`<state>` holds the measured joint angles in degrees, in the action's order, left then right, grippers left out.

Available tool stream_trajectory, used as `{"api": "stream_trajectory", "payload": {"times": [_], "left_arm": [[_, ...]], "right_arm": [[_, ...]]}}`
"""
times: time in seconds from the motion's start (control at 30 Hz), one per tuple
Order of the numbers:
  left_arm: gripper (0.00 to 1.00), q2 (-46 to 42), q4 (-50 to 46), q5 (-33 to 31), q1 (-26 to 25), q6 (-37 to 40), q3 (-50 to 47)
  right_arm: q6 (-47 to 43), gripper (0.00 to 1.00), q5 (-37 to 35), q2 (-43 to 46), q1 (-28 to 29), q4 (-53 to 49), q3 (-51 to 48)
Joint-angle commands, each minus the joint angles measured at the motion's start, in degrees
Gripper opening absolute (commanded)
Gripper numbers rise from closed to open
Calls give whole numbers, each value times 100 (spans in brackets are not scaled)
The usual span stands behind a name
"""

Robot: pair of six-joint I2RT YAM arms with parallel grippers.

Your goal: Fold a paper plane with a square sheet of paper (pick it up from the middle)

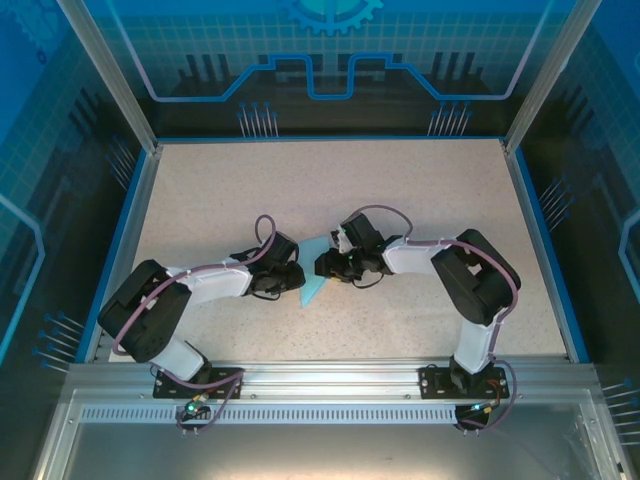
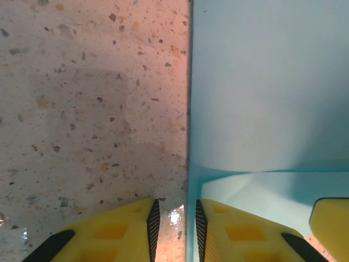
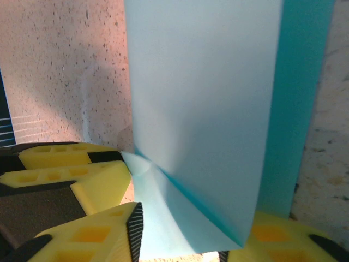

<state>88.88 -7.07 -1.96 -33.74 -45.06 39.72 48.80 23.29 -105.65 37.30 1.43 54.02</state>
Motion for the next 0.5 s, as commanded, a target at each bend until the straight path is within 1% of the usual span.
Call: {"api": "stream_trajectory", "payload": {"times": [0.0, 0.1, 0.17, 0.33, 0.47], "left_arm": [[26, 36, -194, -154, 65, -48, 95], [27, -123, -239, -164, 67, -31, 98], [29, -286, -288, -137, 60, 7, 96], [38, -802, -278, -4, 36, 221, 18], [49, -1302, -191, 80, -57, 458, -50]], "right_arm": [[168, 32, 136, -215, 84, 68, 147], [294, 17, 35, -214, 93, 85, 181], [415, 9, -171, -69, 93, 99, 102], [696, 0, -1026, 707, 90, -109, -324], [1024, 0, -1783, 1469, 100, -614, -695]]}}
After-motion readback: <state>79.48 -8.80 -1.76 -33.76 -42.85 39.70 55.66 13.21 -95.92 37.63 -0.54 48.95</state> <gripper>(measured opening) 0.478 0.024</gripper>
